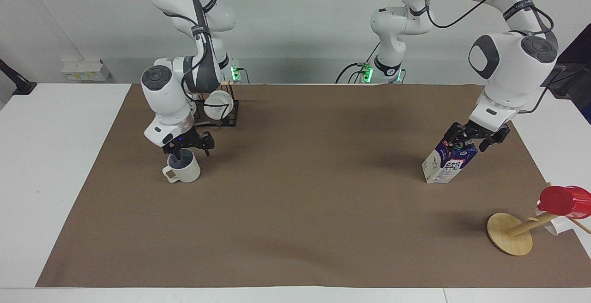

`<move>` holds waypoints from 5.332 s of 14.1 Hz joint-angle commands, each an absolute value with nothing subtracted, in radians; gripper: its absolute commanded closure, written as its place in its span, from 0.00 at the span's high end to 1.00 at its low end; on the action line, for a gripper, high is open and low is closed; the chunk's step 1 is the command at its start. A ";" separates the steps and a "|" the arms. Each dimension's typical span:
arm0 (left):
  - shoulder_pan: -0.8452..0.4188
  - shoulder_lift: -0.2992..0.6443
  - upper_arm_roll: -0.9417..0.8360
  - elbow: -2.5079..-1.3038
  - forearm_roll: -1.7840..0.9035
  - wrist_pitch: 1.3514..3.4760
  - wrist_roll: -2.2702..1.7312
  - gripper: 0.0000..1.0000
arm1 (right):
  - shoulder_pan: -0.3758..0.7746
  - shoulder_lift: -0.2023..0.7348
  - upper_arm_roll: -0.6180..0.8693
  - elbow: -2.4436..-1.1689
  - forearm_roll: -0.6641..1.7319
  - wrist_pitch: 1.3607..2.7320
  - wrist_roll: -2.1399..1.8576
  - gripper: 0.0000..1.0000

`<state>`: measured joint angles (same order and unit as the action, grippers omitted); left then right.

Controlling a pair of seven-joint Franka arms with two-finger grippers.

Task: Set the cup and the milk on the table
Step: 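Grasp the white mug with the right gripper while the left gripper reaches the carton, then lift the white mug with the right gripper while the left gripper grasps the carton, then lower the mug at table center while the left gripper carries the carton over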

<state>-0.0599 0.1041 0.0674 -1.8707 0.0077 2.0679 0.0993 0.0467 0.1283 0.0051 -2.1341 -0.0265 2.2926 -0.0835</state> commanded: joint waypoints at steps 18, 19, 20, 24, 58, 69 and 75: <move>-0.063 0.063 0.074 -1.862 0.005 2.094 0.098 0.21 | 0.084 0.156 0.014 -1.907 -0.058 2.018 -0.129 0.00; -0.063 0.063 0.074 -1.862 0.005 2.094 0.098 0.21 | 0.101 0.152 0.015 -1.884 -0.055 1.981 -0.118 0.00; -0.063 0.063 0.074 -1.862 0.005 2.094 0.098 0.21 | 0.124 0.153 0.015 -1.858 -0.057 1.941 -0.066 0.00; -0.063 0.063 0.074 -1.862 0.005 2.094 0.098 0.21 | 0.231 0.156 0.015 -1.810 -0.074 1.885 0.089 0.00; -0.080 0.008 0.038 -1.755 -0.002 1.930 0.032 0.21 | 0.618 0.429 0.026 -1.715 -0.020 2.241 0.333 0.00; -0.261 0.017 0.023 -1.726 -0.015 1.942 -0.175 0.21 | 0.600 0.352 0.023 -1.704 -0.015 2.152 0.390 1.00; -0.385 0.018 0.021 -1.712 -0.046 1.945 -0.300 0.20 | 0.476 0.192 0.023 -1.704 -0.014 1.968 0.384 1.00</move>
